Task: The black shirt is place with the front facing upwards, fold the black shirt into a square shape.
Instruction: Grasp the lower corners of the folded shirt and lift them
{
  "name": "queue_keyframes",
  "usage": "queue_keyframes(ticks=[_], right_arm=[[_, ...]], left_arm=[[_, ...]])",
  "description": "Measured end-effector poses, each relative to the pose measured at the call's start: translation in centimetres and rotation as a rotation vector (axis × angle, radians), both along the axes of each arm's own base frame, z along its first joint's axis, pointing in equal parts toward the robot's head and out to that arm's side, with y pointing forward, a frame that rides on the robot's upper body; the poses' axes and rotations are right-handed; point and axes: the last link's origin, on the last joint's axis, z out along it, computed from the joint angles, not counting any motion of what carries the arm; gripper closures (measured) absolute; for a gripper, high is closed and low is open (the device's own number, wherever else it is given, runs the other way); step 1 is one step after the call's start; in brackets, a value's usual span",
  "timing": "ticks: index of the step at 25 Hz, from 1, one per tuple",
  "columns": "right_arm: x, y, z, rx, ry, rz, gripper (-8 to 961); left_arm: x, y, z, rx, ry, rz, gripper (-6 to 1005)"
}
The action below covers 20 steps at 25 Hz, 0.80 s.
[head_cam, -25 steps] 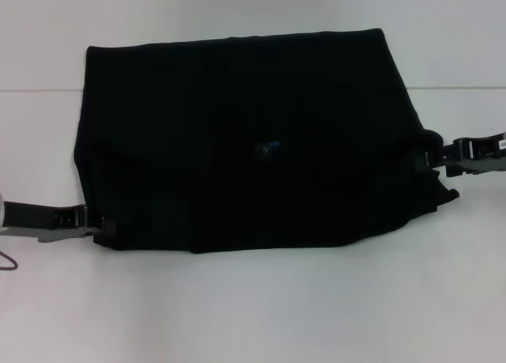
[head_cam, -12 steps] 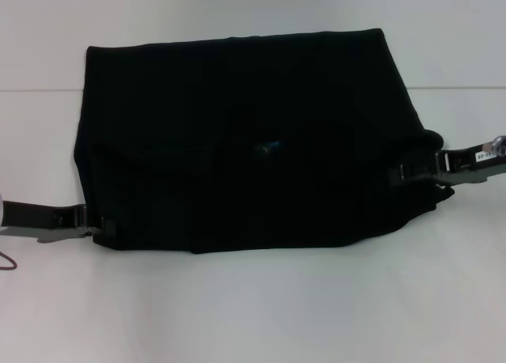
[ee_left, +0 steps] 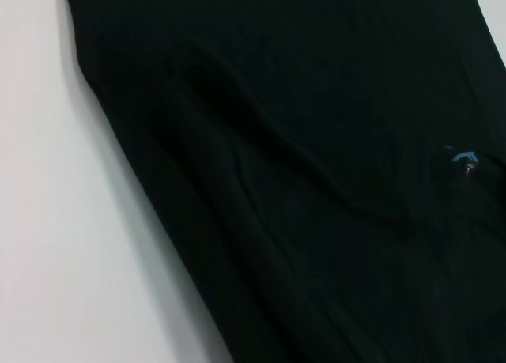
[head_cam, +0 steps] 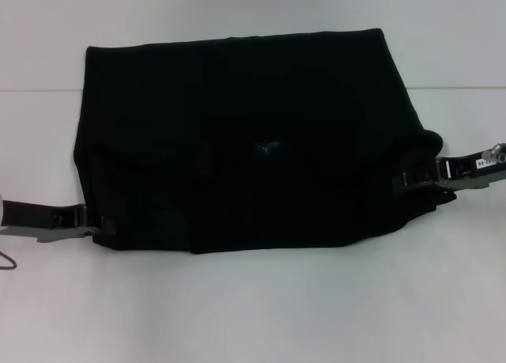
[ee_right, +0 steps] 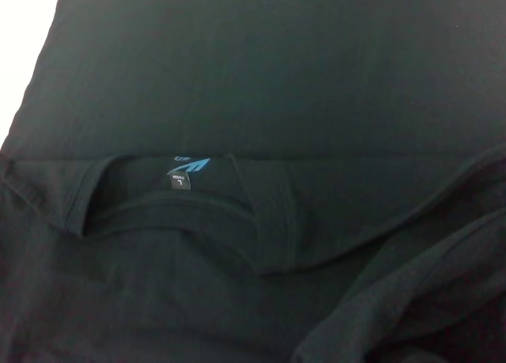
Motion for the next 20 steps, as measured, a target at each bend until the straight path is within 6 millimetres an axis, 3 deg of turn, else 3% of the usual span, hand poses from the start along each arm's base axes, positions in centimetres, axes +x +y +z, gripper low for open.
queue_keyframes(ticks=[7,12,20], right_arm=[[0.24,-0.14,0.16,-0.002,-0.014,0.02,325],[0.46,-0.28,0.17,-0.007,-0.018,0.015,560],[0.64,-0.47,0.27,-0.014,-0.019,0.014,831]], left_arm=[[0.01,-0.09,0.25,0.013,-0.023,0.0,970],[0.06,-0.12,0.26,0.009,-0.025,-0.001,971],[0.04,-0.2,0.31,0.006,-0.027,-0.003,971]])
